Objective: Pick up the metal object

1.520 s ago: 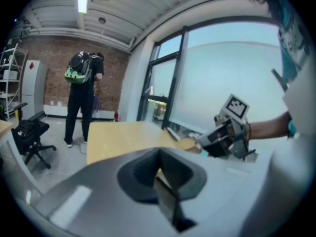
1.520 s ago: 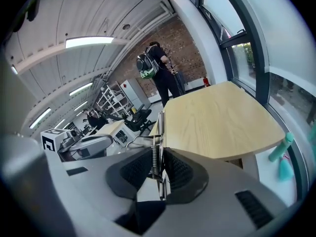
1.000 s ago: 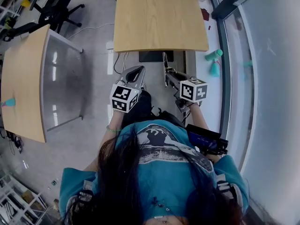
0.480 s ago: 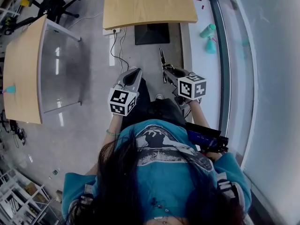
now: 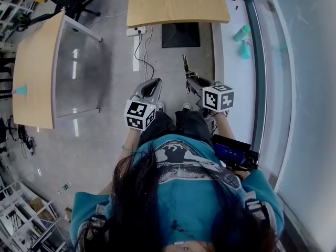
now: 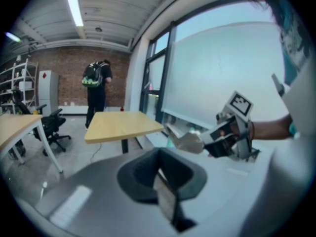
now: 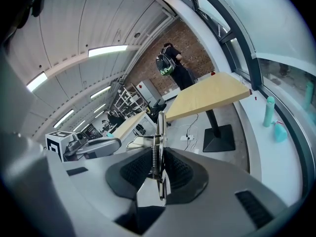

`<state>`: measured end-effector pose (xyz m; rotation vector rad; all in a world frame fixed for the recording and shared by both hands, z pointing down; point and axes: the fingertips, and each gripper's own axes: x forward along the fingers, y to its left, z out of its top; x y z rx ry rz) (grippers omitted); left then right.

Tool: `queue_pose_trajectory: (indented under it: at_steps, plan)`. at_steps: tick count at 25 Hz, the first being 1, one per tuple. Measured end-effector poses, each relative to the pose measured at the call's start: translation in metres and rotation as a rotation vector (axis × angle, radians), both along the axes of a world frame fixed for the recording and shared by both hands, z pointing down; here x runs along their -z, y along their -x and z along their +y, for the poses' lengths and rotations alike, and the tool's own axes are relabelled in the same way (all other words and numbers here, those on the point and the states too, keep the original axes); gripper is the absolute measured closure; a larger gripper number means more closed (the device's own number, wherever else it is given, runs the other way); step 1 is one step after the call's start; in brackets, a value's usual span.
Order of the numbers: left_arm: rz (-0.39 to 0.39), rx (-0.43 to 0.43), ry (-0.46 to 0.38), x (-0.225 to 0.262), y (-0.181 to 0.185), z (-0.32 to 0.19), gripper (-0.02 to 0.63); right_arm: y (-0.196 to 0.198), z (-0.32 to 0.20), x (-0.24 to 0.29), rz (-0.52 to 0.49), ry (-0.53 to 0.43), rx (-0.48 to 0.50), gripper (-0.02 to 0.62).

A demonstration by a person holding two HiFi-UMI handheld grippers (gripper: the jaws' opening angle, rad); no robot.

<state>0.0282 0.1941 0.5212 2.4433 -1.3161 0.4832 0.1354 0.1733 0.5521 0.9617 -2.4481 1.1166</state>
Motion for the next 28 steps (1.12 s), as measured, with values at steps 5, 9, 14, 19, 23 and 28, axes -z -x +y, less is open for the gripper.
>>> queue_pose_trajectory:
  at_steps: [5,9,14,19,23,28]
  plan:
    - [0.005,-0.013,-0.017,0.009,-0.009,-0.009,0.603,-0.003,-0.01,0.011,-0.025,-0.001,-0.003,0.506]
    - [0.009,-0.027,-0.018,0.011,0.009,-0.003,0.603,0.013,-0.005,0.017,-0.054,0.01,-0.03,0.506]
    - [0.021,-0.024,-0.023,0.015,0.039,0.003,0.603,0.036,0.009,0.02,-0.074,0.031,-0.064,0.506]
    - [0.041,-0.06,-0.035,0.018,0.082,0.022,0.603,0.076,0.034,0.024,-0.06,0.031,-0.101,0.506]
    - [0.05,-0.086,-0.038,0.016,0.099,0.03,0.603,0.091,0.044,0.026,-0.054,0.025,-0.128,0.506]
    - [0.058,-0.132,-0.032,0.009,0.1,0.043,0.603,0.093,0.061,0.018,-0.049,0.038,-0.166,0.506]
